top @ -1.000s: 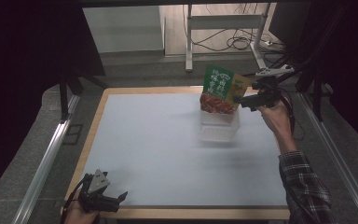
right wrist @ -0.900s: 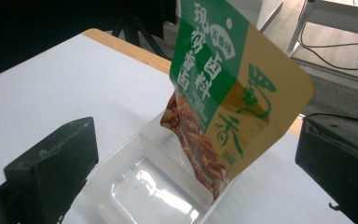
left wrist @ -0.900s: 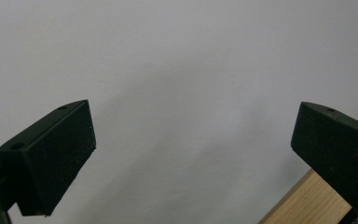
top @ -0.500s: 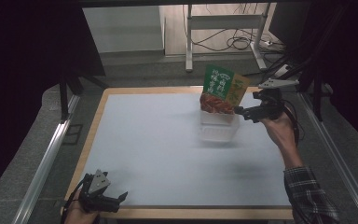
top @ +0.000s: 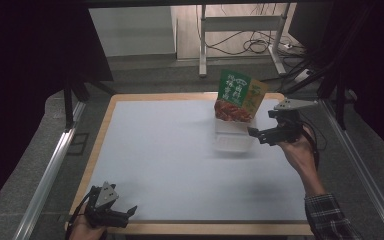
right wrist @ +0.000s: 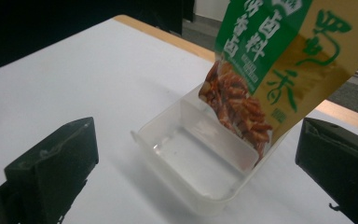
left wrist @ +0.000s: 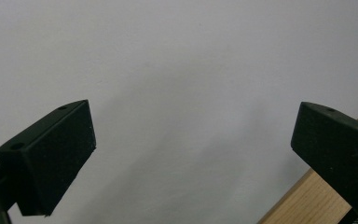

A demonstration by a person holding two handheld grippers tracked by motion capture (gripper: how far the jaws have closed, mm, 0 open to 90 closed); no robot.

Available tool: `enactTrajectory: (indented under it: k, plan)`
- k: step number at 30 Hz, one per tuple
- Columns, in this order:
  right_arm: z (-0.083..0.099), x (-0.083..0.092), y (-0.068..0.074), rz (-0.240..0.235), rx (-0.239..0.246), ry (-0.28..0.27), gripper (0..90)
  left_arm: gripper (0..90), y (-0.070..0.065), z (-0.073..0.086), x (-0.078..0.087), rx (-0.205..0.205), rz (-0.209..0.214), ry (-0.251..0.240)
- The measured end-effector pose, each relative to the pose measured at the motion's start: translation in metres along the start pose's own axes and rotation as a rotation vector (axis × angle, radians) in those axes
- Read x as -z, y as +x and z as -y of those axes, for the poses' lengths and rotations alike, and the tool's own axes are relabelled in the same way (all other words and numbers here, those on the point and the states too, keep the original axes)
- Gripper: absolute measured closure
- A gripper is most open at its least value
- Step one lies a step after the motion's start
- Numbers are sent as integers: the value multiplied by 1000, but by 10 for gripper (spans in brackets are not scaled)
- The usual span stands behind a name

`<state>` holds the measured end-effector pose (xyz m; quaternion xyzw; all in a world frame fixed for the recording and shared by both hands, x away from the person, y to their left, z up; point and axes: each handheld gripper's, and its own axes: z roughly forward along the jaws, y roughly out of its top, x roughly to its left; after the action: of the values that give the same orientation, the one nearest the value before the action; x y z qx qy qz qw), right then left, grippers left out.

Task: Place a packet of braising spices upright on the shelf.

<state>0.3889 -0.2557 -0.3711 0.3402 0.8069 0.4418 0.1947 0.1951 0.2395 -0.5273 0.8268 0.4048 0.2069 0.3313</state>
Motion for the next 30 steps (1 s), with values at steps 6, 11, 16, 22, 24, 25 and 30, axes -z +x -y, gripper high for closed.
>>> enactTrajectory:
  k: [6,11,16,22,24,25,30]
  plan:
    - [13,3,10,-9,3,0,0,0,0,0,0,-3,-1,1]
    - [25,5,17,-13,-2,-10,0,0,0,0,0,-2,-1,2]
    - [38,9,23,-4,-12,-4,0,0,0,0,0,-5,-1,4]
    - [50,13,32,8,-9,5,0,0,-1,0,0,-6,-2,4]
    - [54,14,35,4,-9,5,0,0,-1,0,0,-6,-2,4]
    - [55,15,36,4,-7,7,0,0,-1,0,0,-7,-2,4]
    - [63,18,46,4,12,22,0,0,-1,0,-1,-6,-3,5]
